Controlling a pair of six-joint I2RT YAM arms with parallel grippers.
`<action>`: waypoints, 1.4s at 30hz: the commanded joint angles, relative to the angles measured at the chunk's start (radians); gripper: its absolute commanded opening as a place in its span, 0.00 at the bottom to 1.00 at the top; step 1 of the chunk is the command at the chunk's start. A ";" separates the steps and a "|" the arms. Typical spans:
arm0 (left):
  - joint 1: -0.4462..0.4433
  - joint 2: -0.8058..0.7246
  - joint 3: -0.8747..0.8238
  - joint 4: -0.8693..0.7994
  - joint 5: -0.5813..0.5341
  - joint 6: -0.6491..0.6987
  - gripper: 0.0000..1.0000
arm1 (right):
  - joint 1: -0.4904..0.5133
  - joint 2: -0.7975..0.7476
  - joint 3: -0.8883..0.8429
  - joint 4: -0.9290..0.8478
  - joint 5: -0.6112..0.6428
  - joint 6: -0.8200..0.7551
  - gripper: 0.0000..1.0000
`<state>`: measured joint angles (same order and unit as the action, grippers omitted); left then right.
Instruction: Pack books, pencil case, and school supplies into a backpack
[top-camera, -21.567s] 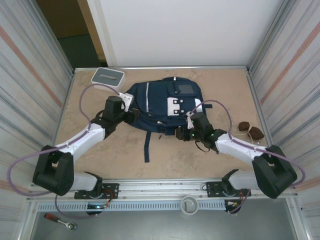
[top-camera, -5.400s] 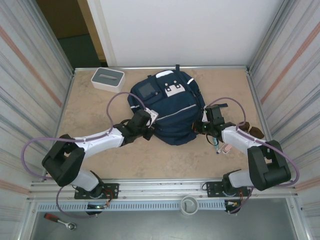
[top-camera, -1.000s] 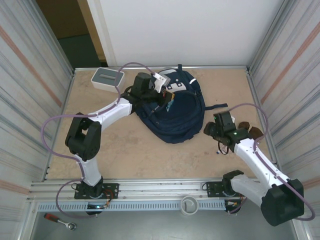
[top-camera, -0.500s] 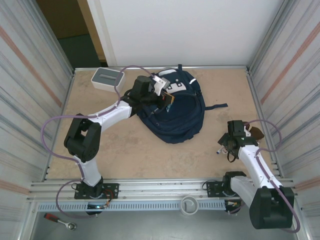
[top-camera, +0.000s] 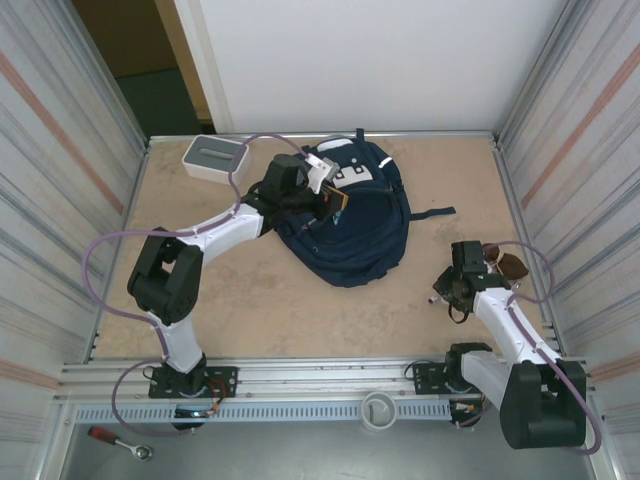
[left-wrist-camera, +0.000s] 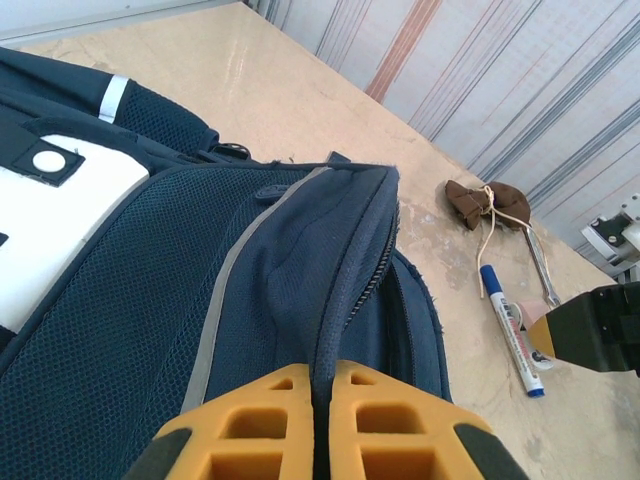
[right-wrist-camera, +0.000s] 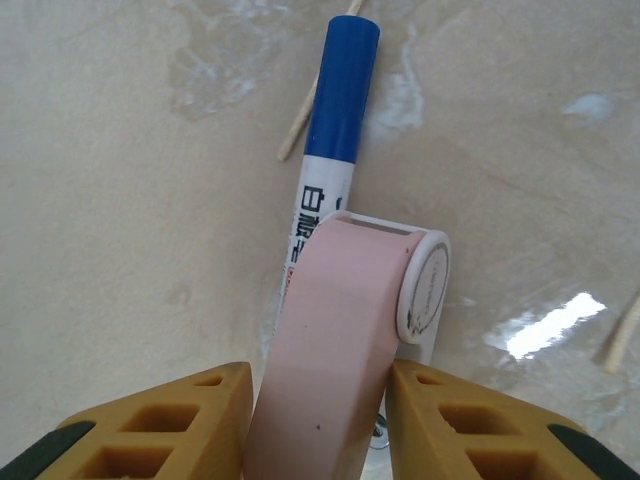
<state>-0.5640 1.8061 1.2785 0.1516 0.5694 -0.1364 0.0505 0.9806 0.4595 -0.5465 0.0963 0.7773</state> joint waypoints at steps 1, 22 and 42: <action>-0.001 -0.059 -0.008 0.036 0.023 -0.009 0.00 | 0.027 0.027 0.006 0.029 -0.018 0.025 0.36; -0.001 -0.045 -0.013 0.023 0.027 0.000 0.00 | 0.083 -0.059 0.121 -0.070 0.151 -0.056 0.69; -0.002 -0.076 -0.024 -0.002 0.019 0.014 0.00 | 0.224 0.564 0.420 0.157 0.110 -0.081 0.47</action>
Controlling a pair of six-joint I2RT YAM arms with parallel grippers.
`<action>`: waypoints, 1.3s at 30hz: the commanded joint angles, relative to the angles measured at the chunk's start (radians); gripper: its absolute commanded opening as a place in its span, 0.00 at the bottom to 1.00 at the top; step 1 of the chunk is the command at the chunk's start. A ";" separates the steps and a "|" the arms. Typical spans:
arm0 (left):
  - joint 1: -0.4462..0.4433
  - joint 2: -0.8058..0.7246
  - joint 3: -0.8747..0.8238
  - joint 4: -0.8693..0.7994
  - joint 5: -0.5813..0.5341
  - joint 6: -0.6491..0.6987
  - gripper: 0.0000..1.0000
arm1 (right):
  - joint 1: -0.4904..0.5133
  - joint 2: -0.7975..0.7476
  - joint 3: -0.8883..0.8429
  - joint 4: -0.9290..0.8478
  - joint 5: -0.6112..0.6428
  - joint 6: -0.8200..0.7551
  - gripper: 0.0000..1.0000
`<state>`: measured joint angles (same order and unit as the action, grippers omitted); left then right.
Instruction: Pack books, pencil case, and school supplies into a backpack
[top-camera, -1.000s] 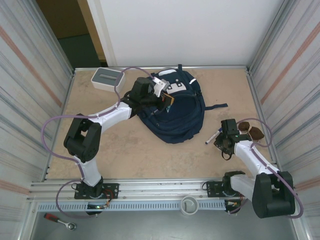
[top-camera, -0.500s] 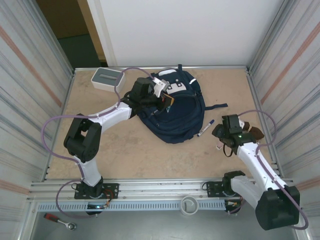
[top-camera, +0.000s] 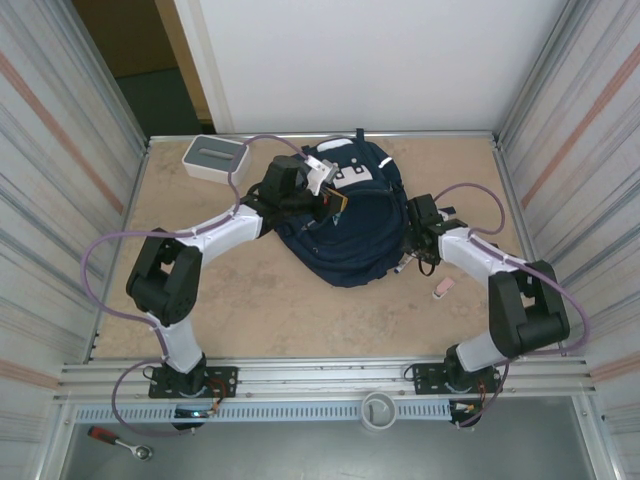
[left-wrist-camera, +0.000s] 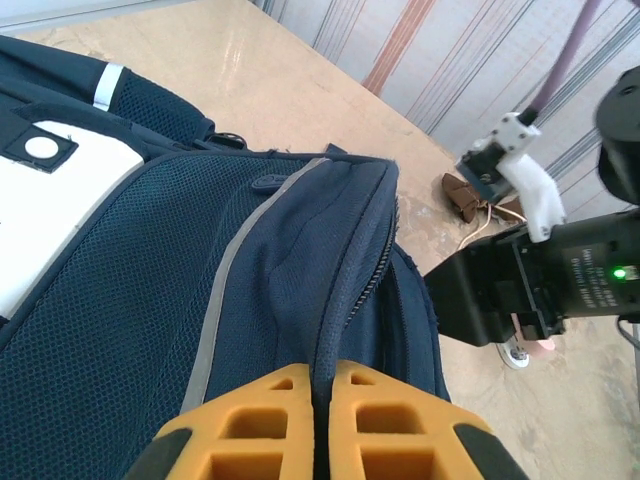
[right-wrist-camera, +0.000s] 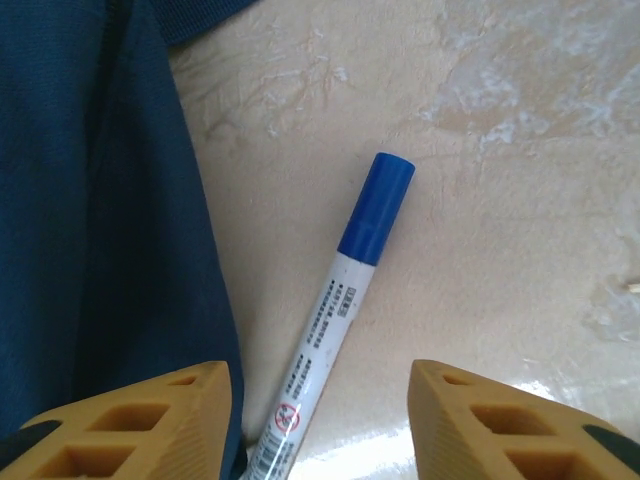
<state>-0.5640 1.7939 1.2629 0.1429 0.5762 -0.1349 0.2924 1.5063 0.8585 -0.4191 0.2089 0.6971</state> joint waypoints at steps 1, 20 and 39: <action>-0.002 -0.064 -0.007 0.006 0.012 0.013 0.00 | -0.026 0.057 0.019 0.045 -0.023 0.000 0.46; -0.002 -0.060 0.001 -0.003 0.012 0.017 0.00 | -0.118 -0.129 -0.119 0.117 -0.101 -0.009 0.12; 0.000 -0.071 0.090 0.034 0.039 -0.093 0.00 | 0.214 -0.086 -0.017 0.591 -0.277 0.346 0.10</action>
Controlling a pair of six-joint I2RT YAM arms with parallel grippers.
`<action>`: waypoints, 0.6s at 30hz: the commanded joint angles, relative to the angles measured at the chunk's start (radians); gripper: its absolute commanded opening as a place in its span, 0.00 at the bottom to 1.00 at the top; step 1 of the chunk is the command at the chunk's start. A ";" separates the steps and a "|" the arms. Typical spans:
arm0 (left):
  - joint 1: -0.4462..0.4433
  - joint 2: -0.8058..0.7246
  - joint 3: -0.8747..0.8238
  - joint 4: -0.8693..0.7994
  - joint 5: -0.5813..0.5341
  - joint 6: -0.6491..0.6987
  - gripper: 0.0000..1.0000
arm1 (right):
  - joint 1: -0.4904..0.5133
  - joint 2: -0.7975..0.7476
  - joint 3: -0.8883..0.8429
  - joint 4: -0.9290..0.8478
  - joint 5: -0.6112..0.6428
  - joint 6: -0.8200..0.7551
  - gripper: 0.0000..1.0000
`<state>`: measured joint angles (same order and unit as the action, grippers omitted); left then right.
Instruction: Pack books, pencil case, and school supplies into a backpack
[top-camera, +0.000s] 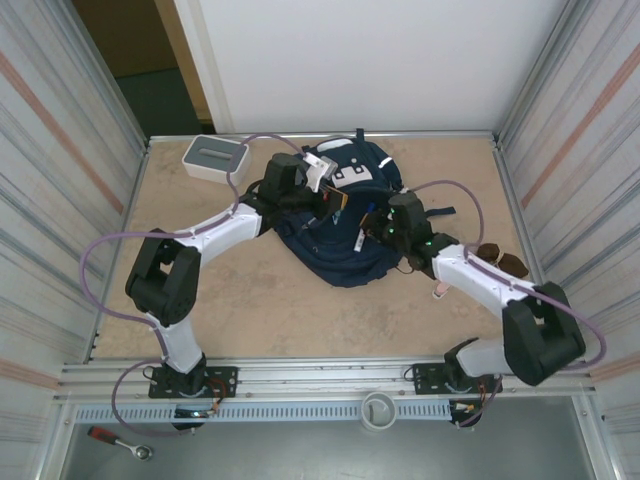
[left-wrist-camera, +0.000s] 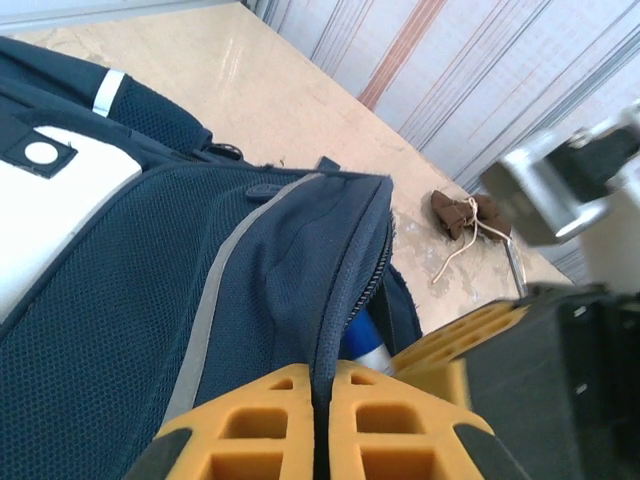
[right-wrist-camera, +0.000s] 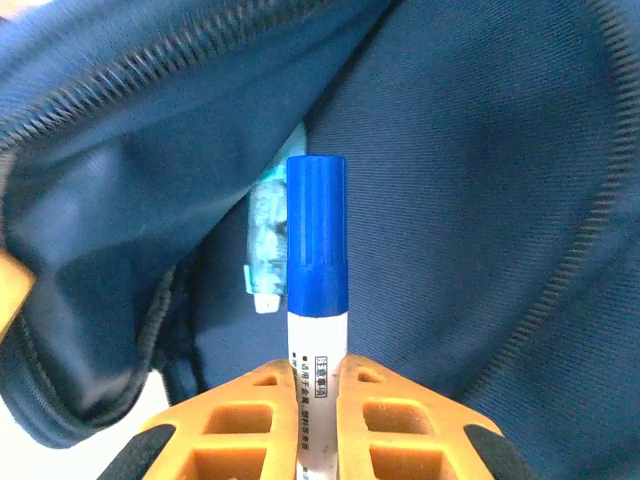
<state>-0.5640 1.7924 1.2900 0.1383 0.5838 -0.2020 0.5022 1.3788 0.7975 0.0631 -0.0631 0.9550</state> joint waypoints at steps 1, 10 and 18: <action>0.000 -0.072 0.070 0.036 0.031 -0.024 0.00 | 0.003 0.066 0.056 0.122 0.008 0.109 0.10; 0.001 -0.083 0.072 0.035 0.027 -0.024 0.00 | 0.003 0.263 0.145 0.237 0.156 0.259 0.19; 0.004 -0.087 0.054 0.034 0.023 -0.011 0.00 | 0.002 0.208 0.095 0.190 0.123 0.172 0.39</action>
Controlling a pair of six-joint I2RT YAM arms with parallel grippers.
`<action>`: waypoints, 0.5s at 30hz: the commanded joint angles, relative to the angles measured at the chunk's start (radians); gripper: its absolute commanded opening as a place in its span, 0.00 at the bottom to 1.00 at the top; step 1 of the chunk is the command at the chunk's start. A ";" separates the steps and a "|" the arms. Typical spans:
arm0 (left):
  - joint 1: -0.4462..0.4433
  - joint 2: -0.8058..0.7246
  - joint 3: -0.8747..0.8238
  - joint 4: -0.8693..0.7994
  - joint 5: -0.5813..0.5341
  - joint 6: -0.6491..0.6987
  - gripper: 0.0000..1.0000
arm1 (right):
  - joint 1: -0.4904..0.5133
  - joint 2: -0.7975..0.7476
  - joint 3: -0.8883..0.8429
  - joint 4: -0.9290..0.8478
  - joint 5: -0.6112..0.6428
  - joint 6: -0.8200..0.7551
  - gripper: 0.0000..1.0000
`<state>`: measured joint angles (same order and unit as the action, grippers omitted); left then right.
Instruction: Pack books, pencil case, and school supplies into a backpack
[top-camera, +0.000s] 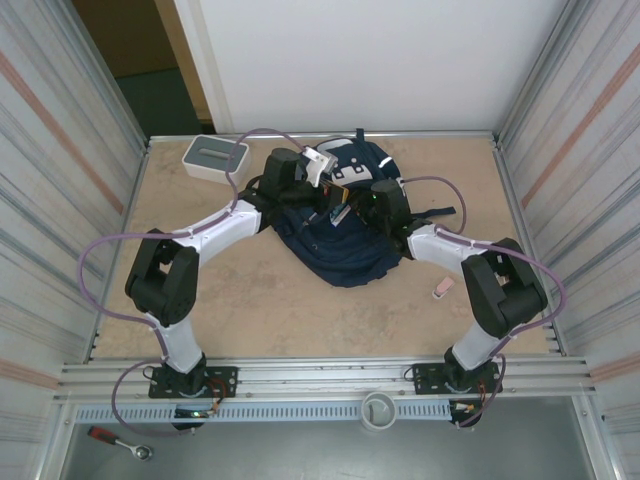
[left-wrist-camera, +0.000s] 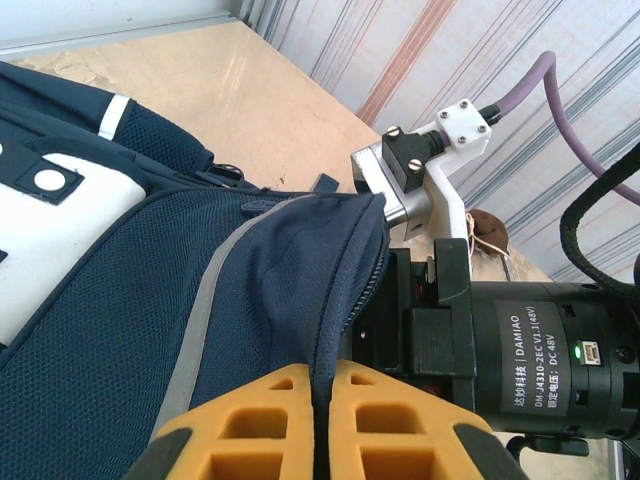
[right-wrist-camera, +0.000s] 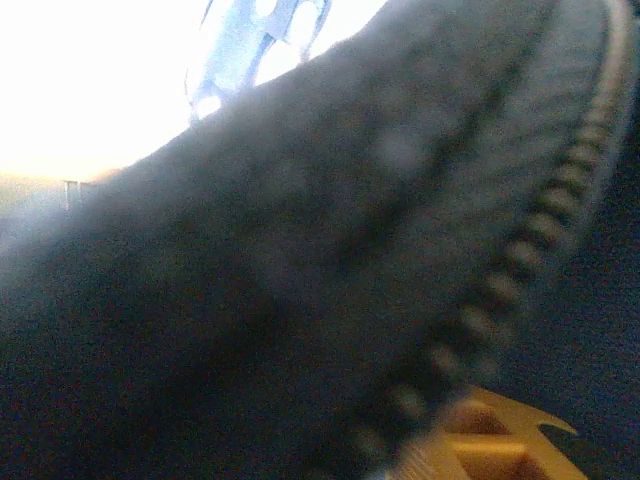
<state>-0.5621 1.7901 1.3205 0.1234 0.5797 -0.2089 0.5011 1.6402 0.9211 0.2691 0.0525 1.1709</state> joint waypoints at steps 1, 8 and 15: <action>0.004 -0.084 0.022 0.049 0.028 -0.005 0.00 | 0.006 -0.079 -0.047 -0.025 0.009 -0.058 0.40; 0.004 -0.084 -0.013 0.054 0.024 0.008 0.00 | 0.023 -0.403 -0.187 -0.366 0.204 -0.222 0.50; 0.004 -0.074 -0.027 0.061 0.027 0.008 0.00 | -0.145 -0.608 -0.261 -0.810 0.301 -0.347 0.66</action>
<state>-0.5621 1.7798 1.2953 0.1272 0.5800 -0.2070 0.4389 1.0599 0.7025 -0.2668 0.2878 0.9131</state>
